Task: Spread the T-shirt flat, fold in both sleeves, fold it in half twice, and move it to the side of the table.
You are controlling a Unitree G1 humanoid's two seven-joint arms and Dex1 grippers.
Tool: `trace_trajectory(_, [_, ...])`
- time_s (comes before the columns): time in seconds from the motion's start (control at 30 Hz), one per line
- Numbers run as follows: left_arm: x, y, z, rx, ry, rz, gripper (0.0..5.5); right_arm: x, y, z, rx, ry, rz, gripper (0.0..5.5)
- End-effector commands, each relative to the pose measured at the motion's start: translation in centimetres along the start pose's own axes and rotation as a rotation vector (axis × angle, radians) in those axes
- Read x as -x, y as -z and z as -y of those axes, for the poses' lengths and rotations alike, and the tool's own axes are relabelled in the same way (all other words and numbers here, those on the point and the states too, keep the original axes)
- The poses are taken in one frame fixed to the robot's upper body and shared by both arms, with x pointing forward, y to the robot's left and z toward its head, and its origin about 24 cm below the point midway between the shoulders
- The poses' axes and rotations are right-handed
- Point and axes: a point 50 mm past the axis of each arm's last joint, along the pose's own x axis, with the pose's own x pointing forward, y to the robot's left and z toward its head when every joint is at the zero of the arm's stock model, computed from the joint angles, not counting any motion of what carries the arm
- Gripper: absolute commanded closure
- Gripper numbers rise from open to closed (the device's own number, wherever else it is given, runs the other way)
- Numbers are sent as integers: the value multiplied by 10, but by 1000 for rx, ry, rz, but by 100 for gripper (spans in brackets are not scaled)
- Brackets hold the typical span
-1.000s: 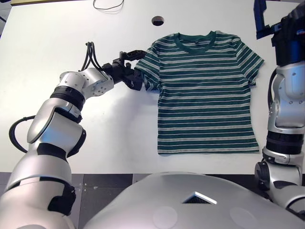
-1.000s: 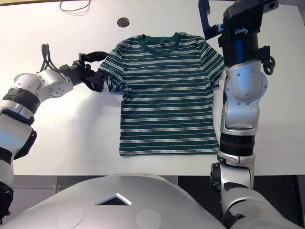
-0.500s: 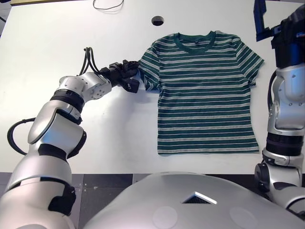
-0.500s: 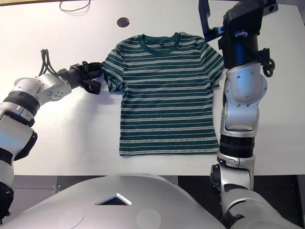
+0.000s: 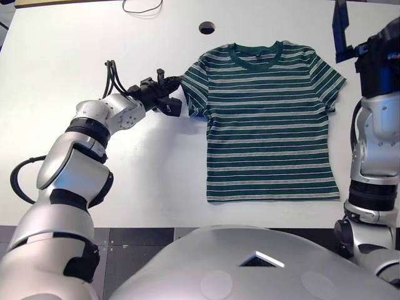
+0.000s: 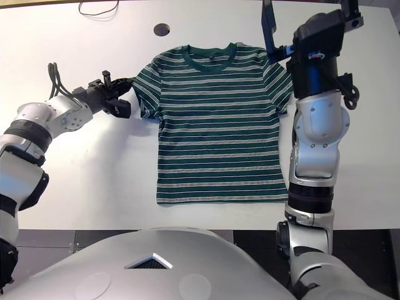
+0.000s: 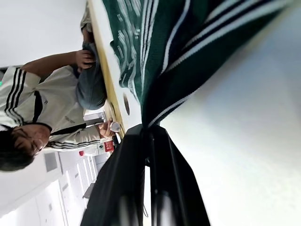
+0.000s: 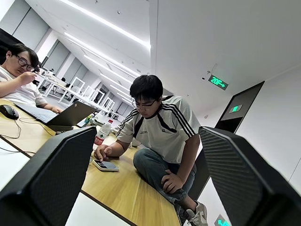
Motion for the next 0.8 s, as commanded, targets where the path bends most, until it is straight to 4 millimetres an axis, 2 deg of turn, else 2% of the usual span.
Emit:
trace_trajectory(0.03, [-2, -18, 15, 59, -48, 50, 538, 3, 2, 4, -2, 13, -8, 150])
trace_trajectory(0.13, [-5, -29, 2, 85, -172, 99, 538, 4, 5, 4, 3, 16, -21, 150])
trace_trajectory(0.27, [-12, -40, -7, 108, -265, 129, 538, 7, 20, 9, 32, 25, -84, 150])
trace_trajectory(0.43, [-26, -55, -11, 116, -292, 146, 538, 17, 46, 26, 112, 63, -188, 150])
trace_trajectory(0.7, [-56, -77, -17, 126, -281, 147, 538, 44, 85, 59, 239, 128, -367, 150])
trace_trajectory(0.8, [-61, -82, -16, 137, -273, 149, 486, 60, 106, 71, 343, 115, -483, 150])
